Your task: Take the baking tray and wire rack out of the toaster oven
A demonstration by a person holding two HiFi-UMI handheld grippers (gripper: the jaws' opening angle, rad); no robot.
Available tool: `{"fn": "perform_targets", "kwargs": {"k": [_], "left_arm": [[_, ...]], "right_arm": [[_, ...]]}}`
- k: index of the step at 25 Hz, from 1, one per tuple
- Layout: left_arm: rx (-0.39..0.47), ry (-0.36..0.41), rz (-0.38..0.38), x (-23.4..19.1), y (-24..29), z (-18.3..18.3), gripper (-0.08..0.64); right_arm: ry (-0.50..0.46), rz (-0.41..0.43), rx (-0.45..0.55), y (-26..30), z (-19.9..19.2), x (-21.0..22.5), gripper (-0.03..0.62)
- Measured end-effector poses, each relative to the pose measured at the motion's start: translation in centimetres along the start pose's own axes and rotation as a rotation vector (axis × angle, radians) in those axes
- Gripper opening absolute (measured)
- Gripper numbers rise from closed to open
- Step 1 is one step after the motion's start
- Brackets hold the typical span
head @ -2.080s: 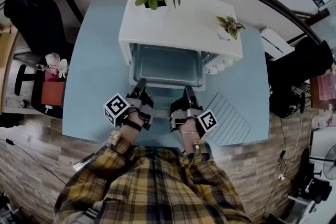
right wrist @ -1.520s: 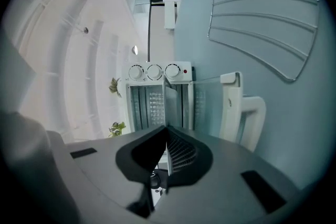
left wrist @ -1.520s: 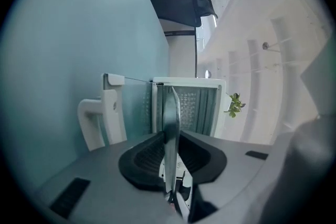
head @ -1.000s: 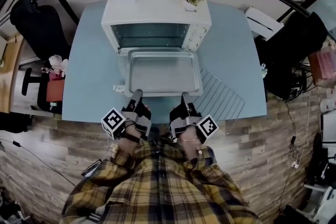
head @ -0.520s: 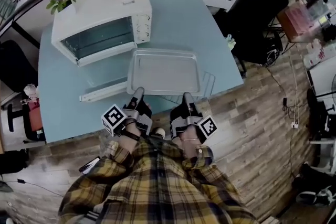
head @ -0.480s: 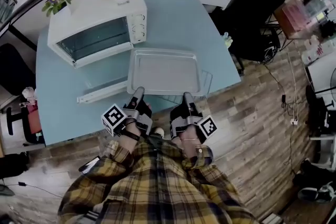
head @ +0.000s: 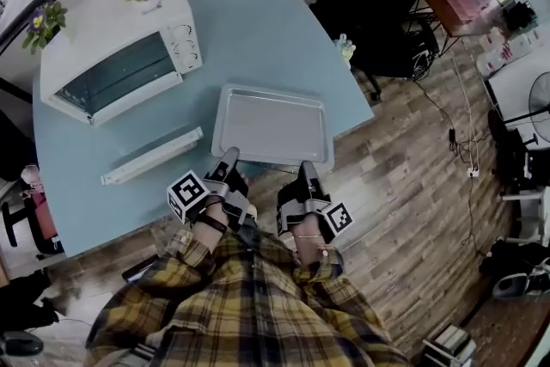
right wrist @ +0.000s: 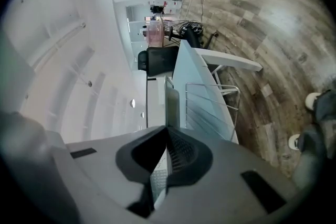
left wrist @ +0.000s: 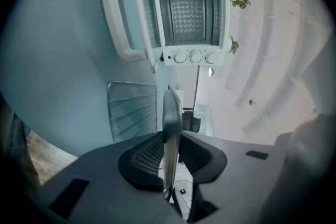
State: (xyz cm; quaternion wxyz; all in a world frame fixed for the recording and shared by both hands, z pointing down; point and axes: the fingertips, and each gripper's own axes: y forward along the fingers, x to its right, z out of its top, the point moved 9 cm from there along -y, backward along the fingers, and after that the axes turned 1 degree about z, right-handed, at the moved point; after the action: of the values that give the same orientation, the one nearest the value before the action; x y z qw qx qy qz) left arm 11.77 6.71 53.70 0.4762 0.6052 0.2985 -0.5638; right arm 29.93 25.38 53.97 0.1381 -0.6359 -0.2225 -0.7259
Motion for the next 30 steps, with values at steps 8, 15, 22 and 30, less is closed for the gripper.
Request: {"fn": "perform_targets", "kwargs": {"k": [8,15,22,30], "left_arm": [[0.017,-0.031,0.088,-3.0,0.1,1.1,0.072],[-0.018,0.045,0.213,-2.9,0.8,2.3,0.105],[0.003,0.017,0.274,-4.0,-1.8,2.8,0.158],[0.018,0.044,0.272,-4.0,-3.4,2.4,0.158]], "right_arm": [[-0.005,-0.083,-0.018,0.4,-0.6,2.7,0.009],[0.006,-0.127,0.038,1.8,-1.1,3.7,0.014],[0.013,-0.192,0.061,2.3,-1.0,5.3,0.02],[-0.006,-0.227,0.013,1.8,-1.4,6.4,0.06]]}}
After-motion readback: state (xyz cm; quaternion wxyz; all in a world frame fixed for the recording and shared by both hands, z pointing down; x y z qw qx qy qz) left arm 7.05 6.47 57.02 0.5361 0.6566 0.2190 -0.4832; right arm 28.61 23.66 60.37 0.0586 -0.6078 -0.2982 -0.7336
